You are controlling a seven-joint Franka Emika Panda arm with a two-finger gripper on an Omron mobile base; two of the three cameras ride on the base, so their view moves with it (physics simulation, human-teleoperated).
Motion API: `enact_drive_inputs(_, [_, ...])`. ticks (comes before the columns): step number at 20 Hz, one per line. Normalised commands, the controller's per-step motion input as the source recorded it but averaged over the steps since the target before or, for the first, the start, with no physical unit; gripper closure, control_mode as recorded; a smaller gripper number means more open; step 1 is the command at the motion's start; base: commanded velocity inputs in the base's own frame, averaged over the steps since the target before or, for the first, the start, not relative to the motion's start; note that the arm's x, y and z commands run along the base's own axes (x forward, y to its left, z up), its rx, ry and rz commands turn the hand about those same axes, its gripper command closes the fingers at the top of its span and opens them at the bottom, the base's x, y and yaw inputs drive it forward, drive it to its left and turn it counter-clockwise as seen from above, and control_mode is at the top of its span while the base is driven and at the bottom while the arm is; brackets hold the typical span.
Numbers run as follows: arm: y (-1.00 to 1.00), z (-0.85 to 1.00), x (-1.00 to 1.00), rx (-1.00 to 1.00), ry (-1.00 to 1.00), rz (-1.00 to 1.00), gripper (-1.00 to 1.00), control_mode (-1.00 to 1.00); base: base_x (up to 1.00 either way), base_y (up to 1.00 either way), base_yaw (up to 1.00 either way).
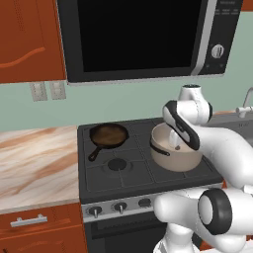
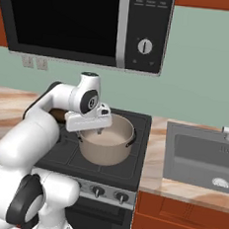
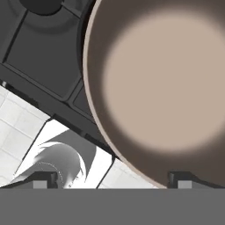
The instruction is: Move the pot and pan from the stove into the sink.
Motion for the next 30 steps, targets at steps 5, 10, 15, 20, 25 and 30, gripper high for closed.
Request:
enact_drive_inputs(5, [0.00, -0.23, 0.07, -0.04, 0.04, 0.06, -1.00, -1.00, 0.00, 0.00, 0.00])
enact_drive_inputs(10, [0.00, -0.23, 0.00, -0.03, 0.02, 0.05, -1.00, -1.00, 0.00, 0.00, 0.00])
enact_drive_inputs(15, [0.00, -0.13, 0.00, 0.00, 0.00, 0.04, -1.00, -1.00, 0.00, 0.00, 0.00])
enact_drive_inputs(20, [0.00, -0.15, 0.12, 0.00, 0.00, 0.01, -1.00, -1.00, 0.00, 0.00, 0.00])
enact_drive_inputs(25, [0.00, -0.18, 0.28, 0.00, 0.00, 0.00, -1.00, -1.00, 0.00, 0.00, 0.00])
enact_drive_inputs(30, [0.00, -0.29, 0.27, -0.01, 0.02, 0.00, -1.00, -1.00, 0.00, 0.00, 0.00])
